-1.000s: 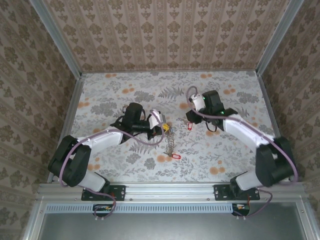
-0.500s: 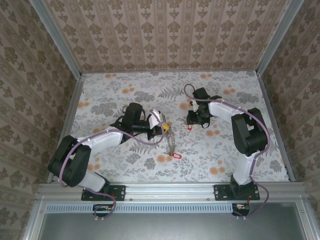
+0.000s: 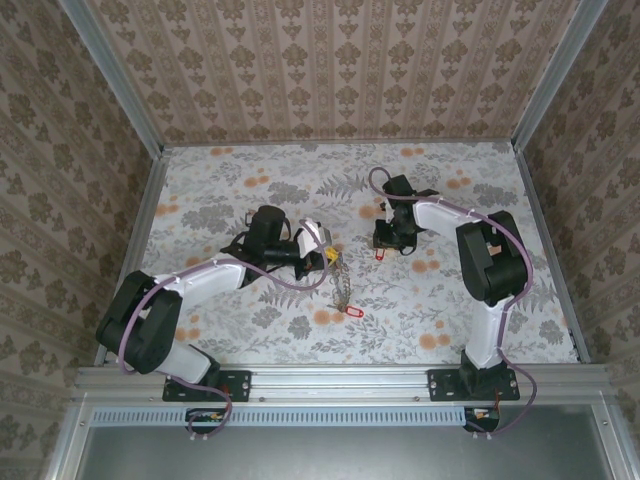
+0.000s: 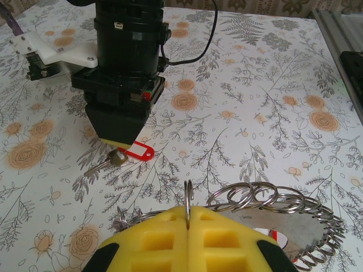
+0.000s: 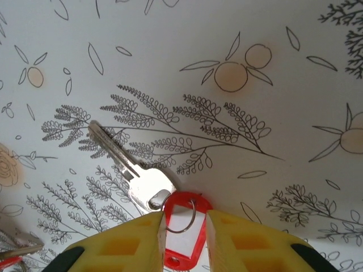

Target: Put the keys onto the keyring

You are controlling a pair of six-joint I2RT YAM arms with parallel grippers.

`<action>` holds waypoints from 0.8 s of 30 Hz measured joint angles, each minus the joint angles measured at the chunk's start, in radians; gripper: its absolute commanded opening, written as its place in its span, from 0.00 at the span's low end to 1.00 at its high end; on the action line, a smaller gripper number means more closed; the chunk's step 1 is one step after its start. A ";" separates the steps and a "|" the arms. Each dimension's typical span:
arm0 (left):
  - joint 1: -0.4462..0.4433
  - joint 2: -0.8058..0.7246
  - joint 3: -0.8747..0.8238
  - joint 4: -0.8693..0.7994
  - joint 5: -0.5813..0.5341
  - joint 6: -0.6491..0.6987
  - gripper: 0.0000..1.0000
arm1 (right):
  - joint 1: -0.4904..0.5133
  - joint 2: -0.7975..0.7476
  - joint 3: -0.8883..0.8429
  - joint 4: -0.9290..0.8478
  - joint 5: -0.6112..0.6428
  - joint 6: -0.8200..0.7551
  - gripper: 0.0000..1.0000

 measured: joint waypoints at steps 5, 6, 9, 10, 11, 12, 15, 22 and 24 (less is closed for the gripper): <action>0.000 0.000 0.000 0.000 0.000 0.000 0.00 | 0.000 0.004 0.005 0.004 0.000 0.010 0.18; 0.000 0.000 0.000 0.000 0.000 0.000 0.00 | 0.000 0.004 0.005 0.006 0.000 0.013 0.18; 0.000 0.000 0.000 0.000 0.000 0.000 0.00 | 0.000 0.004 0.005 0.011 0.000 0.014 0.16; 0.000 0.000 0.000 0.000 0.000 0.000 0.00 | 0.000 0.004 0.006 0.011 0.001 0.014 0.16; 0.000 0.000 0.000 0.000 0.000 0.000 0.00 | 0.000 0.004 0.007 0.011 0.001 0.014 0.16; 0.000 0.000 0.000 -0.001 0.000 0.000 0.00 | 0.000 0.004 0.009 0.011 0.001 0.014 0.15; 0.000 0.000 0.000 -0.001 0.000 0.000 0.00 | 0.000 0.004 0.016 0.013 0.001 0.011 0.15; -0.001 0.000 0.003 -0.006 0.000 0.000 0.00 | 0.004 0.009 0.025 0.019 0.001 0.010 0.19; -0.001 0.000 0.006 -0.012 0.000 0.000 0.00 | 0.006 0.018 0.037 0.018 0.001 0.009 0.19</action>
